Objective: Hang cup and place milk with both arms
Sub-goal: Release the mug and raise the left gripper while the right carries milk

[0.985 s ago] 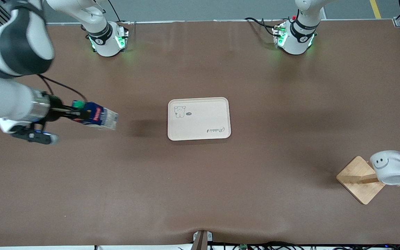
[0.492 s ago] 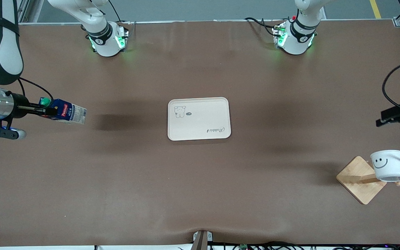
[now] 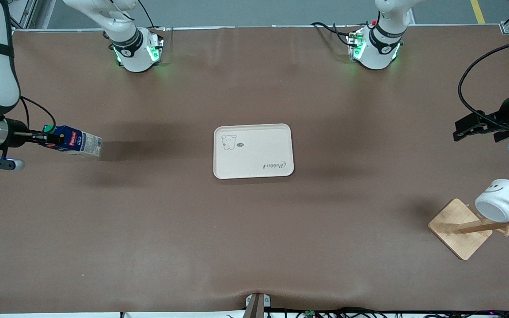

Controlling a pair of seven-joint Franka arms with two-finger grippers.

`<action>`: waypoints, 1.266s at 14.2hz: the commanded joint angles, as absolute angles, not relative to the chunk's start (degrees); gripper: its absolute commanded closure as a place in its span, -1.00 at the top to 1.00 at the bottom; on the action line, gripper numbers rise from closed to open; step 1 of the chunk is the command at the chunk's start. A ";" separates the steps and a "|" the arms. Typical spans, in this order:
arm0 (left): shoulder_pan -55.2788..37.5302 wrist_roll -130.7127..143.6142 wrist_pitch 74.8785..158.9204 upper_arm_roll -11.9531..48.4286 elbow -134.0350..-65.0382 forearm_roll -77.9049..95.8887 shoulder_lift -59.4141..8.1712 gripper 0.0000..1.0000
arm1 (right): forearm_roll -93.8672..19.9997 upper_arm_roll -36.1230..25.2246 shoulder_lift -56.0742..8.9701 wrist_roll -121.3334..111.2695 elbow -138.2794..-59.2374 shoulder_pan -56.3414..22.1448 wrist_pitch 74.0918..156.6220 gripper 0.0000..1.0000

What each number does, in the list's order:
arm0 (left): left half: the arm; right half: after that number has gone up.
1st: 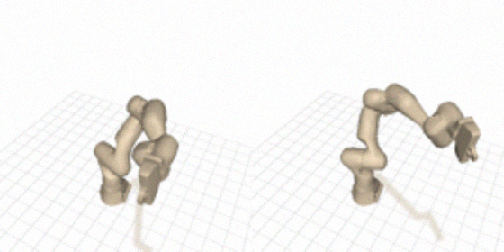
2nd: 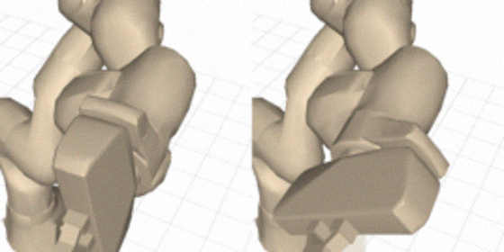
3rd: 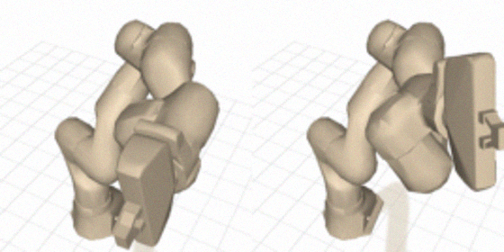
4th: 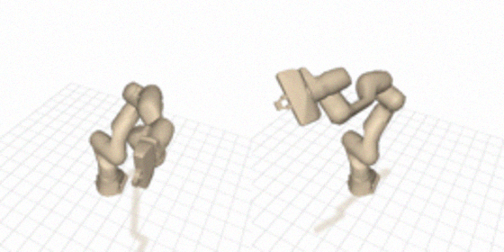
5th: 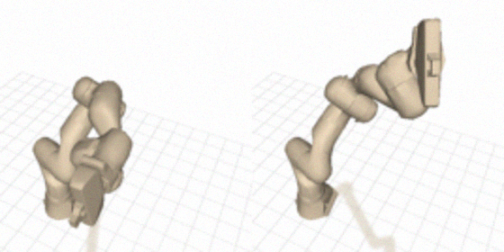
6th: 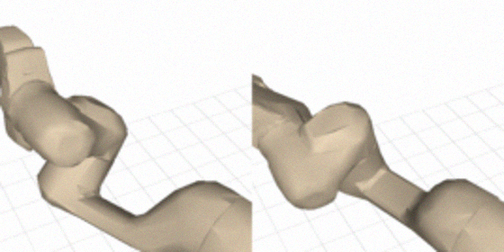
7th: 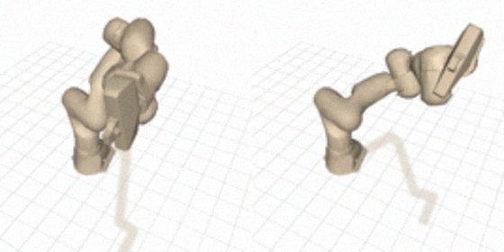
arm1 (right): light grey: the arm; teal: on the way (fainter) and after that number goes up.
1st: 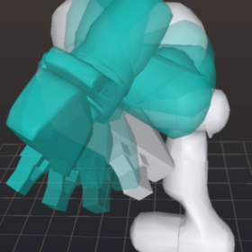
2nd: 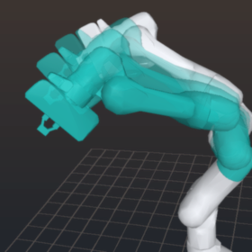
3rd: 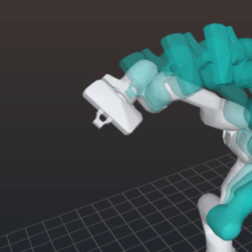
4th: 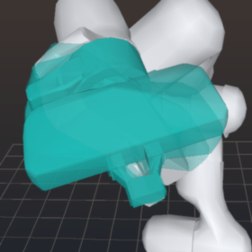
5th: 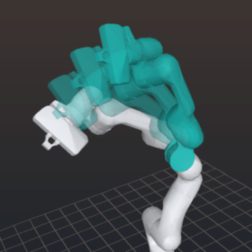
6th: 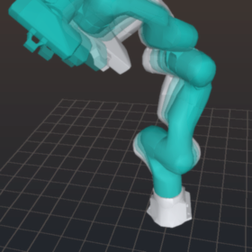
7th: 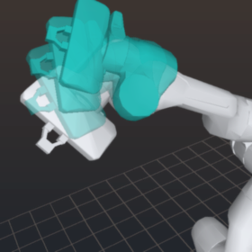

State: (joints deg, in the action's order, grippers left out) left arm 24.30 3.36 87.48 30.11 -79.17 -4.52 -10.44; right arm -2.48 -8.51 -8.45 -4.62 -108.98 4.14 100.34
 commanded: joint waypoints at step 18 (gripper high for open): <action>-2.99 4.39 84.99 2.64 -89.55 -2.64 3.86 1.00 | -1.85 -7.29 -4.13 -5.27 -123.93 9.23 113.20 0.82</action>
